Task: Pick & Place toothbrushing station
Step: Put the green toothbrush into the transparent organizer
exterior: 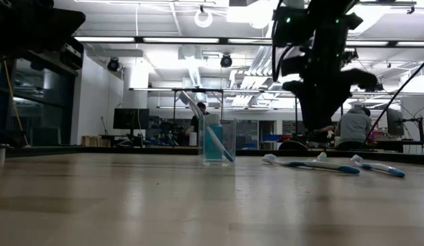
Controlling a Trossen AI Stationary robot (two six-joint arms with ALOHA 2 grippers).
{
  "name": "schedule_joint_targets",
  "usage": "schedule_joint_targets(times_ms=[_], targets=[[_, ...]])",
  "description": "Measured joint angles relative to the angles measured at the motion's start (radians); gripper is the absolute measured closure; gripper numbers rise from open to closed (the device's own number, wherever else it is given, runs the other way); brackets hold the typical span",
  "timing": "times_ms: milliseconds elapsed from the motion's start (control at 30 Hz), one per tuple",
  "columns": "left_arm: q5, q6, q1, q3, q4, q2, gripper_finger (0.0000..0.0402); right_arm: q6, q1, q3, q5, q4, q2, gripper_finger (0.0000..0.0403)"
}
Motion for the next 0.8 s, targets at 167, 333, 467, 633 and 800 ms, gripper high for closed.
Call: schedule_joint_targets(times_ms=[167,333,467,633,800], targets=[[0.0,0.0,0.0,0.0,0.0,0.0,0.0399,-0.021,-0.003,0.0,-0.022,0.011,0.058,0.0261],[0.0,0.0,0.0,0.0,0.0,0.0,0.0399,0.002,-0.002,0.001,-0.05,0.052,0.068,0.0261],[0.0,0.0,0.0,0.0,0.0,0.0,0.0399,0.025,-0.012,0.001,-0.043,0.064,0.068,0.0261],[0.0,0.0,0.0,0.0,0.0,0.0,0.0399,0.031,-0.052,0.001,-0.044,0.056,0.068,0.0261],[0.0,0.0,0.0,0.0,0.0,0.0,0.0399,0.03,-0.095,0.001,-0.076,0.047,0.068,0.0261]])
